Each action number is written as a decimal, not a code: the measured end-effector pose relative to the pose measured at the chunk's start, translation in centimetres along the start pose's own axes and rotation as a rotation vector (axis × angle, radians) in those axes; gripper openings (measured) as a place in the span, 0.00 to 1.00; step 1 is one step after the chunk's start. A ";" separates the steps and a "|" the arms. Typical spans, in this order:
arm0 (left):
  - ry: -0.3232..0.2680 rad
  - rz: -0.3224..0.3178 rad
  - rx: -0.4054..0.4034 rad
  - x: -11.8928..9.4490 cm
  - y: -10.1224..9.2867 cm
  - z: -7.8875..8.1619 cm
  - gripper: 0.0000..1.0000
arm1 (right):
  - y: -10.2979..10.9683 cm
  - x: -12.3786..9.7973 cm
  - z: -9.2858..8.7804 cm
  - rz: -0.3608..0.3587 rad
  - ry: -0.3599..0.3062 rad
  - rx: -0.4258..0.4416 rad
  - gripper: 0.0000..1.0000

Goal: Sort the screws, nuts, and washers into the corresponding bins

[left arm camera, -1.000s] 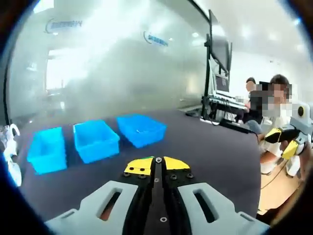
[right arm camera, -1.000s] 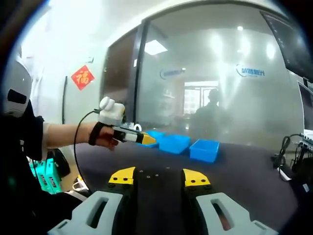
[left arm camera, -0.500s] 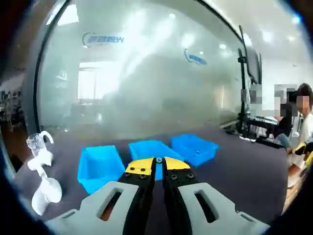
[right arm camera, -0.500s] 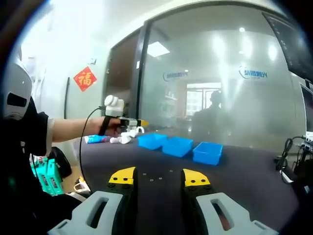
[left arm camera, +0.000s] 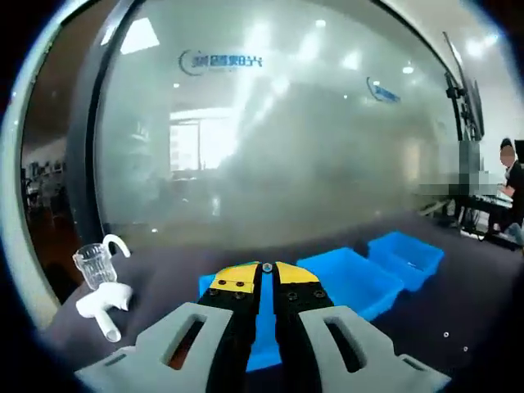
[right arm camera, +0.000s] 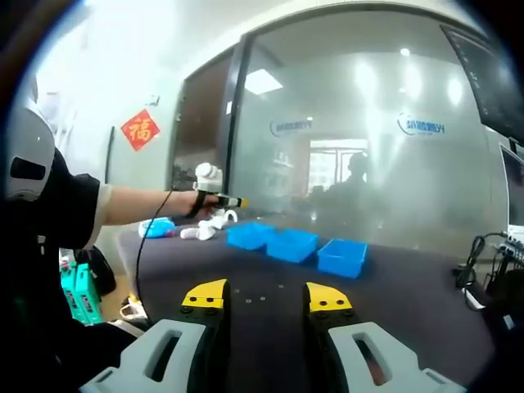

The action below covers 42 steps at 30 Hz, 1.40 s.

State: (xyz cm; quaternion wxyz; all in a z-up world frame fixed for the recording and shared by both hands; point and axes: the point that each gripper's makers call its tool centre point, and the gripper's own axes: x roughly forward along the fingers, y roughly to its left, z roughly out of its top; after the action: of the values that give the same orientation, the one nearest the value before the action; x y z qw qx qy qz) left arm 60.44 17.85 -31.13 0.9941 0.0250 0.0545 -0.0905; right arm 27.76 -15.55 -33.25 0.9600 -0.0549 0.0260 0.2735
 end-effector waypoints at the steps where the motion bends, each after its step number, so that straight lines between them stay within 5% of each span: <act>1: 0.001 0.002 -0.001 0.2 0.1 -0.1 0.04 | -0.1 0.0 0.0 -0.003 -0.001 0.000 0.31; 20: 0.084 0.039 0.031 3.1 0.6 -3.1 0.05 | -0.4 -0.5 0.0 -0.011 -0.004 0.010 0.31; 25: 0.070 0.022 0.015 2.2 0.5 -2.8 0.26 | -0.3 -0.4 -0.1 -0.009 -0.003 0.013 0.31; 32: -0.001 -0.010 -0.010 -1.7 0.1 -1.5 0.26 | -0.2 -0.3 0.1 0.000 -0.008 0.010 0.31; 38: -0.053 -0.087 -0.052 -7.7 -2.1 -0.9 0.26 | -0.1 0.0 0.6 0.000 -0.025 0.009 0.31; 42: -0.119 -0.135 -0.060 -11.3 -2.6 0.9 0.26 | -0.3 0.1 1.2 -0.009 -0.038 0.000 0.32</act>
State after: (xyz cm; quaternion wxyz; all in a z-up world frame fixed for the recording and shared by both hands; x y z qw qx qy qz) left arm 49.05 17.26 -29.12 0.9875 -0.0138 -0.0002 -0.1570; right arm 28.07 -15.62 -32.03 0.9615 -0.0500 0.0073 0.2703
